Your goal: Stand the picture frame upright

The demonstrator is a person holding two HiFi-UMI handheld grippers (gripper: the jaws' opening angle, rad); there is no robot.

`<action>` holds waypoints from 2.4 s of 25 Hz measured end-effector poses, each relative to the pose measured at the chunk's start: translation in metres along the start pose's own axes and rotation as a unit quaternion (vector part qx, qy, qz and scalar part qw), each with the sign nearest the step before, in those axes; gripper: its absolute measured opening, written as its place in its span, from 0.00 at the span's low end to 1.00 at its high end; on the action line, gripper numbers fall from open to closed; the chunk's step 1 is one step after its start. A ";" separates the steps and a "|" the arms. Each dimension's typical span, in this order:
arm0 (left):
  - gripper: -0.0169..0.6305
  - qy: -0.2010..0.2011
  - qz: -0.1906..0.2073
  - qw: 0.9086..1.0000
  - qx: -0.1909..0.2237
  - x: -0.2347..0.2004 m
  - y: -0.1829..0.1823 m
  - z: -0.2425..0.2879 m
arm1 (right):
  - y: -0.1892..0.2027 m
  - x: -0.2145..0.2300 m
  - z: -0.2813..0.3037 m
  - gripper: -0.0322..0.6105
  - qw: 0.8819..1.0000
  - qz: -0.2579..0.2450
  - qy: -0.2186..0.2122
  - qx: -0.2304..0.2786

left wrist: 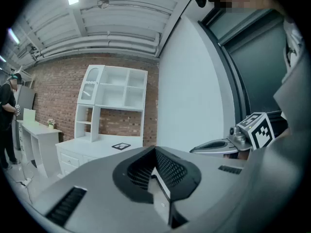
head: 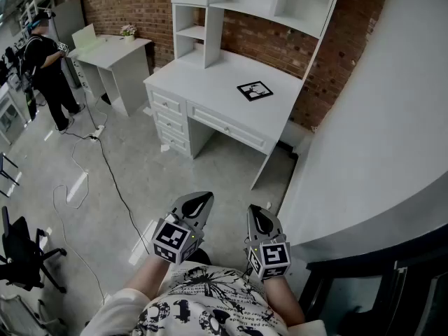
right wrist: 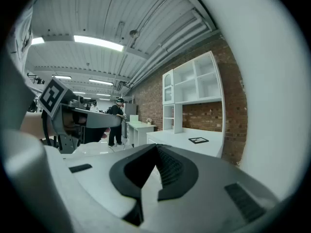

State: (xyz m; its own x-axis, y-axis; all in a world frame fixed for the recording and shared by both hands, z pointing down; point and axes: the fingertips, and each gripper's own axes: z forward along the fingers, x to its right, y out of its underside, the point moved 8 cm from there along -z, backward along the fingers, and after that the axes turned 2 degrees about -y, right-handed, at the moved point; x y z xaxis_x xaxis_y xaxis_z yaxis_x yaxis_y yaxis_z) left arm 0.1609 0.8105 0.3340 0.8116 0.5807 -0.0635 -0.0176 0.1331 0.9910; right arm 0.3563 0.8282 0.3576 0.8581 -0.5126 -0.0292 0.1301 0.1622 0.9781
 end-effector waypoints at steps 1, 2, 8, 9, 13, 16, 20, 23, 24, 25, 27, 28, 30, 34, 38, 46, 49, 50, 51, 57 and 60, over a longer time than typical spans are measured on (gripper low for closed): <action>0.04 0.000 0.000 1.000 -0.001 -0.001 0.000 0.000 | 0.000 0.000 0.001 0.06 1.000 0.000 -0.001 -0.001; 0.04 0.000 0.001 1.000 -0.002 -0.001 0.001 0.000 | 0.001 -0.001 0.001 0.06 1.000 0.000 -0.001 -0.001; 0.04 -0.003 0.003 1.000 -0.015 -0.004 0.005 0.003 | 0.004 0.001 0.005 0.06 1.000 -0.001 -0.002 -0.005; 0.04 -0.004 0.003 1.000 -0.014 -0.004 0.005 0.004 | 0.005 0.001 0.006 0.06 1.000 0.001 -0.002 -0.006; 0.04 -0.007 -0.003 1.000 -0.022 -0.008 0.006 0.006 | 0.006 0.005 0.009 0.06 1.000 0.023 0.000 -0.006; 0.04 -0.009 -0.004 1.000 -0.024 -0.010 0.008 0.010 | 0.009 0.009 0.013 0.06 0.999 0.033 0.000 -0.008; 0.04 -0.013 -0.005 1.000 -0.026 -0.019 0.014 0.016 | 0.014 0.012 0.023 0.06 0.999 0.042 -0.001 -0.011; 0.04 -0.015 -0.012 0.999 -0.035 -0.033 0.018 0.023 | 0.016 0.014 0.039 0.06 0.999 0.046 0.000 -0.020; 0.04 -0.015 -0.016 0.999 -0.040 -0.039 0.019 0.026 | 0.017 0.014 0.045 0.06 0.999 0.047 0.000 -0.024; 0.04 -0.014 -0.019 0.999 -0.044 -0.045 0.020 0.030 | 0.017 0.015 0.052 0.06 0.998 0.048 0.001 -0.027; 0.04 -0.012 -0.024 0.999 -0.045 -0.057 0.022 0.039 | 0.017 0.018 0.066 0.06 0.998 0.050 0.006 -0.032; 0.04 -0.011 -0.024 0.999 -0.042 -0.065 0.023 0.044 | 0.017 0.020 0.073 0.06 0.998 0.051 0.008 -0.034; 0.04 -0.009 -0.025 0.999 -0.036 -0.082 0.026 0.054 | 0.017 0.021 0.091 0.06 0.998 0.052 0.012 -0.039; 0.04 -0.002 -0.032 0.998 -0.046 -0.126 0.025 0.071 | 0.013 0.021 0.135 0.06 0.997 0.051 0.022 -0.049; 0.04 0.004 -0.035 0.999 -0.040 -0.186 0.017 0.094 | 0.001 0.016 0.189 0.06 0.997 0.050 0.035 -0.056; 0.04 0.047 -0.035 0.997 -0.058 -0.308 -0.003 0.148 | -0.031 0.010 0.310 0.06 0.993 0.061 0.073 -0.069; 0.04 0.059 -0.030 0.997 -0.049 -0.354 -0.008 0.171 | -0.041 0.011 0.355 0.06 0.991 0.066 0.089 -0.070; 0.04 0.061 -0.028 0.997 -0.048 -0.368 -0.010 0.178 | -0.043 0.011 0.370 0.06 0.991 0.068 0.095 -0.070; 0.04 0.064 -0.026 0.996 -0.049 -0.382 -0.011 0.184 | -0.045 0.010 0.383 0.06 0.990 0.070 0.100 -0.070; 0.04 0.070 -0.024 0.996 -0.054 -0.442 -0.018 0.218 | -0.057 0.016 0.443 0.06 0.987 0.080 0.118 -0.075; 0.04 0.072 -0.034 0.995 -0.061 -0.459 -0.013 0.232 | -0.058 0.023 0.462 0.06 0.985 0.088 0.124 -0.082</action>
State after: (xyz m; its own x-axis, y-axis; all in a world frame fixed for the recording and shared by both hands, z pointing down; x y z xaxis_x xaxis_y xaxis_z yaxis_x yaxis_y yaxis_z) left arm -0.0763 0.3556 0.3779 0.7220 0.6744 -0.1549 -0.0432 0.2674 0.9626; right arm 0.1395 0.4173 0.3955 0.9669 -0.2457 0.0683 0.0296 0.3744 0.9268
